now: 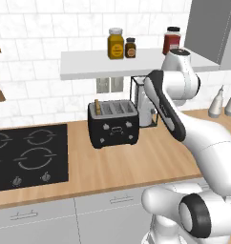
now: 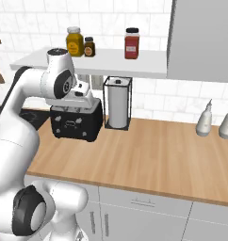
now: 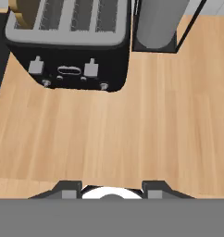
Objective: Start the toaster. Once the lever pops up, take the bread to the plate on the dining counter.
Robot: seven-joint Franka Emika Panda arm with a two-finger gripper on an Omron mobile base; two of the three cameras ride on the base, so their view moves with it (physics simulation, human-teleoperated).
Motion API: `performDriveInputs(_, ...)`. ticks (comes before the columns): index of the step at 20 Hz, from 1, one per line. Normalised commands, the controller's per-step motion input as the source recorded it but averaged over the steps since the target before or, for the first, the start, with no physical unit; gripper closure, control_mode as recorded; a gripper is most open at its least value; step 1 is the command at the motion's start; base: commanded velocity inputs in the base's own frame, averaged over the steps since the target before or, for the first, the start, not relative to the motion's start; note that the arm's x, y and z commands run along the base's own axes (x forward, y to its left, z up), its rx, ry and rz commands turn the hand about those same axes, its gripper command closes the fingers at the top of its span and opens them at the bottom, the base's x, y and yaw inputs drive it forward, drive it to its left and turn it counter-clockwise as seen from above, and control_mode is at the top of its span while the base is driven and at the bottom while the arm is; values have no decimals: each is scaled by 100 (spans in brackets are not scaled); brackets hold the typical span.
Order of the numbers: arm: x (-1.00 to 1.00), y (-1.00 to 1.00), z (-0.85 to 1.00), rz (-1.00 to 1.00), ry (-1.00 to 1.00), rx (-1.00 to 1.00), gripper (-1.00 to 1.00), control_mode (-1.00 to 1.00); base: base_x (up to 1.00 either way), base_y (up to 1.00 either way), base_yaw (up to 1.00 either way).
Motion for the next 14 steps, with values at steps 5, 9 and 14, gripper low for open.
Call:
performDriveInputs(5, -20, 50, -11, -6, 0, -15, -100, -100, 0, 0, 0)
performDriveInputs(9, -15, 100, -54, -24, 0, -17, -100, -100, 0, 0, 0)
performDriveInputs(14, 15, 99, -56, -19, 4, -10, -100, -100, 0, 0, 0)
